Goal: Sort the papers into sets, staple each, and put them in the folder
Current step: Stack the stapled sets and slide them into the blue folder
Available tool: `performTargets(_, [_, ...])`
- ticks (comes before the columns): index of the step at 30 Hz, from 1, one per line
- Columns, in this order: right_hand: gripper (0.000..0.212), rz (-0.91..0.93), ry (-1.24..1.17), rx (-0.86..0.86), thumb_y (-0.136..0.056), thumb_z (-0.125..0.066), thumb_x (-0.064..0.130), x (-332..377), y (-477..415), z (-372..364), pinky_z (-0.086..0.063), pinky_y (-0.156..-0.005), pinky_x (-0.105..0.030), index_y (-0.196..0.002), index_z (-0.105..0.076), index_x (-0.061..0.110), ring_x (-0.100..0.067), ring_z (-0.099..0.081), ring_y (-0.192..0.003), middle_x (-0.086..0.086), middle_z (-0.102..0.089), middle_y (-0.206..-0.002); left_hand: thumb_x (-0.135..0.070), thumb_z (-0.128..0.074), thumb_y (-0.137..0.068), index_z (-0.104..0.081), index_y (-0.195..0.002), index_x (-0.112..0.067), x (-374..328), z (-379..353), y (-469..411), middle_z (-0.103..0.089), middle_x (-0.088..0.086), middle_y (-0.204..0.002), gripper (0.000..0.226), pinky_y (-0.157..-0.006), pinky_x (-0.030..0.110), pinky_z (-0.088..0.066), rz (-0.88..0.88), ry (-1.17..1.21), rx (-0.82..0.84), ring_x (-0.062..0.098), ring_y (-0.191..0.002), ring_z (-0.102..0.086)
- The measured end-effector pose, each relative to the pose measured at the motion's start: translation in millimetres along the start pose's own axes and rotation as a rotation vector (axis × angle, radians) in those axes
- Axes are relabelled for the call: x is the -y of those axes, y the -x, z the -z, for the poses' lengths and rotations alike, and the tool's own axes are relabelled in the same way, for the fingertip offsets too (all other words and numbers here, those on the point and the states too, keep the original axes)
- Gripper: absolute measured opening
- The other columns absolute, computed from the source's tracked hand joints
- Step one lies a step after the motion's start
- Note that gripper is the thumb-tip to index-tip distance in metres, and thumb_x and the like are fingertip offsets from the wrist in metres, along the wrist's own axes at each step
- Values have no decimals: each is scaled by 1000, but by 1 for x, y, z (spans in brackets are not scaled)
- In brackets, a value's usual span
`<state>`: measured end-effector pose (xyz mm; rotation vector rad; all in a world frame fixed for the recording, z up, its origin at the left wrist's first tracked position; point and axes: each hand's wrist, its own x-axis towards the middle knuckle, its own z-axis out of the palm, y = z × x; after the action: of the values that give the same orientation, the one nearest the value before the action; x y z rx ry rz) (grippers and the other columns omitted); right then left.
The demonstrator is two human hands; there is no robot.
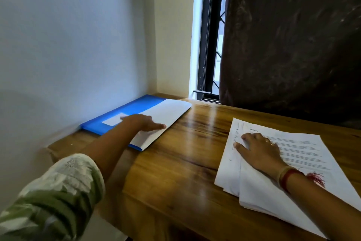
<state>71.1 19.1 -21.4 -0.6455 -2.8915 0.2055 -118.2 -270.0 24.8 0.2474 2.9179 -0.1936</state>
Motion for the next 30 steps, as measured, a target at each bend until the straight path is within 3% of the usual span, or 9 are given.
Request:
performTargets(3, [55,-2,-8,9,-96,-35,58,0,0,1,-25,-115,-53,-141,-35,27,-28,-34,-139,-4,-32,-153,-76,-17,-88,-24,-149,-7,-11,-8,13,-30,15,-154,93,-110,41,-28,-88,82,49,31,-137,-35])
performTargets(9, [54,8,-28,32,-96,-36,57,-2,0,5,-25,-114,-54,-141,-37,27,-28,-34,-138,-4,-33,-152,-70,-18,-92,-36,-142,-6,-45,1,40,-43,13,-145,84,-104,37,-32,-238,72,90,28,-130,-42])
performTargets(15, [53,31,-1,67,-97,-37,55,-2,-3,9,-24,-114,-55,-141,-36,27,-28,-34,-138,-4,-33,-152,-62,-29,-95,-38,-143,-9,-60,5,64,-43,10,-143,72,-83,30,-41,-308,122,89,27,-124,-48])
performTargets(18, [52,19,30,85,-97,-38,55,1,-2,13,-22,-115,-55,-140,-37,27,-28,-34,-138,-4,-33,-151,-56,-33,-98,-54,-130,-10,-43,4,59,-54,8,-132,60,-89,31,-42,-331,196,-117,25,-115,-54])
performTargets(20, [50,39,16,-6,-97,-39,54,9,0,16,-22,-114,-52,-137,-42,25,-27,-36,-136,-3,-35,-150,-39,-40,-101,-62,-117,-12,-26,-3,40,-60,6,-124,38,-87,30,-40,-315,422,-336,23,-111,-55])
performTargets(22, [42,116,-136,-153,-98,-43,48,27,-2,21,-36,-106,-45,-128,-52,21,-25,-46,-126,-5,-46,-139,-11,-43,-97,-63,-109,-8,-10,-17,19,-64,11,-116,23,-83,29,-41,-290,749,-465,25,-107,-58])
performTargets(24, [26,219,-320,-198,-98,-50,35,57,-8,28,-49,-90,-38,-111,-61,15,-23,-57,-106,-6,-58,-117,10,-43,-87,-61,-111,-4,2,-34,5,-62,16,-112,33,-82,29,-44,-270,941,-474,28,-108,-58])
performTargets(26, [15,309,-379,-144,-95,-55,23,92,-21,34,-52,-86,-39,-101,-64,14,-23,-61,-96,-5,-64,-103,18,-46,-79,-59,-114,-4,5,-49,-3,-61,15,-111,44,-85,30,-45,-303,944,-457,28,-108,-58])
performTargets(30, [22,416,-283,-21,-95,-54,21,161,-49,26,-45,-91,-32,-116,-60,18,-25,-59,-105,-6,-62,-120,14,-47,-80,-55,-121,-6,4,-56,-10,-62,12,-110,46,-84,26,-44,-351,957,-486,25,-104,-59])
